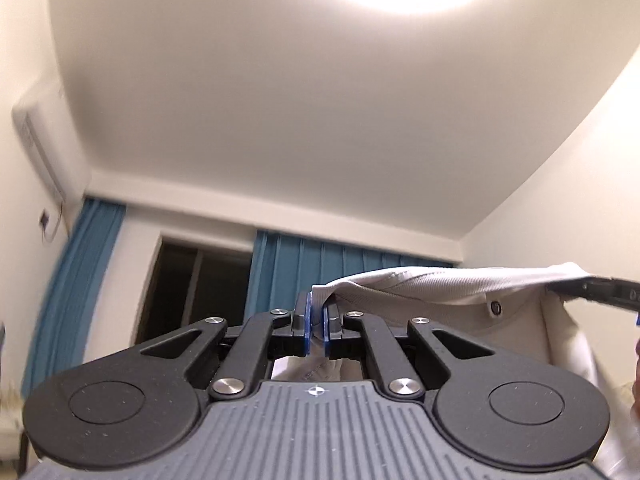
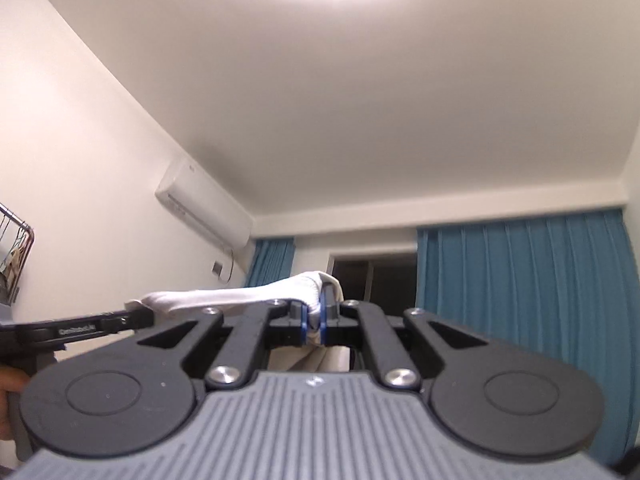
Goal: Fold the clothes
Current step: 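Raise the T-shirt high with both grippers, holding it by the shoulders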
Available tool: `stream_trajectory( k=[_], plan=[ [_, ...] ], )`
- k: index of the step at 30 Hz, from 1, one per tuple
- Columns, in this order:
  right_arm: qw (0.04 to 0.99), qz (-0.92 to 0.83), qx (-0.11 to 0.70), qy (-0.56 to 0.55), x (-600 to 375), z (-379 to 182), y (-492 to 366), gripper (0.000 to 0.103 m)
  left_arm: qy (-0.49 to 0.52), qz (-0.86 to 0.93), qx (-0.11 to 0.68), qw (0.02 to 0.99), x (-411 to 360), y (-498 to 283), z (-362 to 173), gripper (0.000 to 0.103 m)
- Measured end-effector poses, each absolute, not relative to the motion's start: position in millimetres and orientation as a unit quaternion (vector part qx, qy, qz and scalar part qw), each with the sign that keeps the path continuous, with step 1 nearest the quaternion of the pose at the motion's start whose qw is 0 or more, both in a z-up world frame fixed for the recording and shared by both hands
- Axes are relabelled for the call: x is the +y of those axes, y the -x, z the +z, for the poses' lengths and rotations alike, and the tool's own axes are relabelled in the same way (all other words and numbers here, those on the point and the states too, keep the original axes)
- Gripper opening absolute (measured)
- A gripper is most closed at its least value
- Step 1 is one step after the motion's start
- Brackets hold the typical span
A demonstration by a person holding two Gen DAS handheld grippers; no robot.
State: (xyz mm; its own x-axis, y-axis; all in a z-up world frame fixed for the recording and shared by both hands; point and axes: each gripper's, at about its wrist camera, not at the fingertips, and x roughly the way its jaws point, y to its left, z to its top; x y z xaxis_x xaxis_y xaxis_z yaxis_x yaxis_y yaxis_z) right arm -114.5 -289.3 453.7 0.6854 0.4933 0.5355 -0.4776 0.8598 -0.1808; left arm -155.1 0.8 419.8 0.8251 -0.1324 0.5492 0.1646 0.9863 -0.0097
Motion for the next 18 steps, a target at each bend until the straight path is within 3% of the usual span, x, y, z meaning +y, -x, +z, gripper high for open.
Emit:
stream_trajectory(
  k=[6, 18],
  plan=[
    [0.937, 0.251, -0.244, 0.001, -301, 458, 53, 0.006, 0.017, -0.063, -0.225, 0.972, -18, 94, 400, 0.007],
    [0.972, 0.219, -0.069, -0.044, -318, 238, -188, 0.007, 0.014, -0.044, -0.044, 0.998, -29, -148, 201, 0.007]
  ],
)
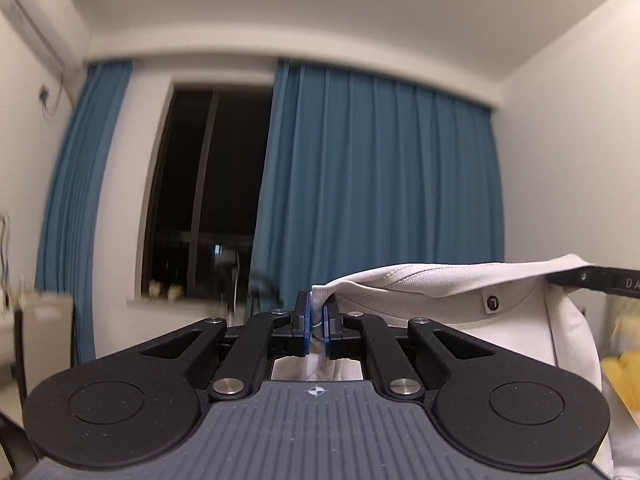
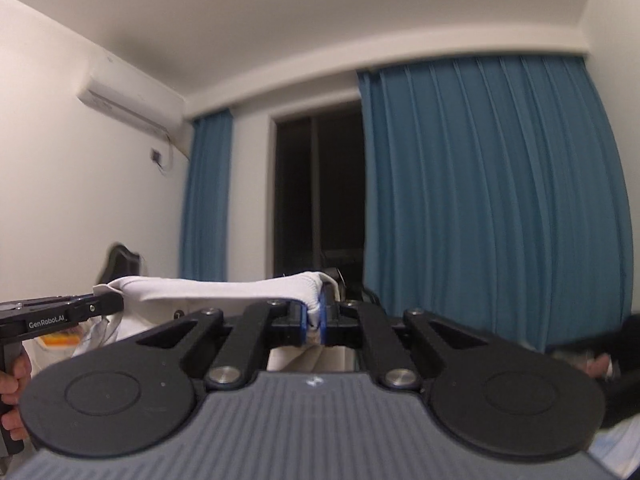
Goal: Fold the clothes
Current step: 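Raise the T-shirt high with both grippers, holding it by the shoulders, then lay the T-shirt flat on the bed and open both grippers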
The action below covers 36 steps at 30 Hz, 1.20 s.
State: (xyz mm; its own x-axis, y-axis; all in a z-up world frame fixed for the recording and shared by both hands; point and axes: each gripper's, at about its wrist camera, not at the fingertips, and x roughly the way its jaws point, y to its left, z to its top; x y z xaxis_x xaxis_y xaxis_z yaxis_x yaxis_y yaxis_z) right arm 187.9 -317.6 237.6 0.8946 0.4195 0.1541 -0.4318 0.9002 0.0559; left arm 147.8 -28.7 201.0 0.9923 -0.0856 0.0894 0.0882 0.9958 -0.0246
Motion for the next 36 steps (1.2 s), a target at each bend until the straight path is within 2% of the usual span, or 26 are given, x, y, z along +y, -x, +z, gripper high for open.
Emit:
stream_trajectory(
  k=[6, 11, 14, 17, 20, 23, 24, 25, 26, 27, 28, 36],
  plan=[
    [0.978, 0.200, 0.028, -0.055, -301, 102, -350, 0.007, 0.030, -0.032, 0.073, 0.996, -24, -318, 79, 0.007],
    [0.968, 0.151, 0.189, -0.065, -285, -31, -486, 0.008, 0.013, -0.021, 0.183, 0.983, -29, -431, -25, 0.008],
    [0.956, 0.138, 0.252, -0.063, -279, -94, -543, 0.010, 0.017, -0.026, 0.253, 0.967, -18, -482, -65, 0.008],
    [0.944, 0.125, 0.295, -0.077, -272, -141, -573, 0.012, 0.013, -0.037, 0.301, 0.953, -8, -513, -83, 0.008],
    [0.937, 0.123, 0.309, -0.105, -261, -161, -568, 0.014, 0.001, -0.046, 0.310, 0.950, 0, -511, -91, 0.010],
    [0.936, 0.129, 0.308, -0.113, -260, -158, -568, 0.023, -0.027, -0.055, 0.305, 0.950, 0, -511, -96, 0.014],
    [0.935, 0.128, 0.310, -0.112, -260, -152, -567, 0.026, -0.032, -0.055, 0.305, 0.950, -3, -505, -92, 0.023],
    [0.935, 0.127, 0.312, -0.110, -259, -146, -566, 0.033, -0.033, -0.052, 0.303, 0.951, -8, -492, -82, 0.039],
    [0.936, 0.127, 0.311, -0.107, -259, -138, -560, 0.042, -0.031, -0.052, 0.298, 0.953, -12, -479, -73, 0.047],
    [0.937, 0.127, 0.308, -0.104, -258, -131, -553, 0.046, -0.027, -0.053, 0.290, 0.955, -13, -469, -67, 0.054],
    [0.939, 0.127, 0.302, -0.101, -260, -121, -540, 0.049, -0.024, -0.054, 0.283, 0.957, -15, -460, -60, 0.054],
    [0.951, 0.123, 0.256, -0.120, -265, -59, -404, 0.050, -0.019, -0.066, 0.247, 0.967, -15, -369, -9, 0.058]
  ],
)
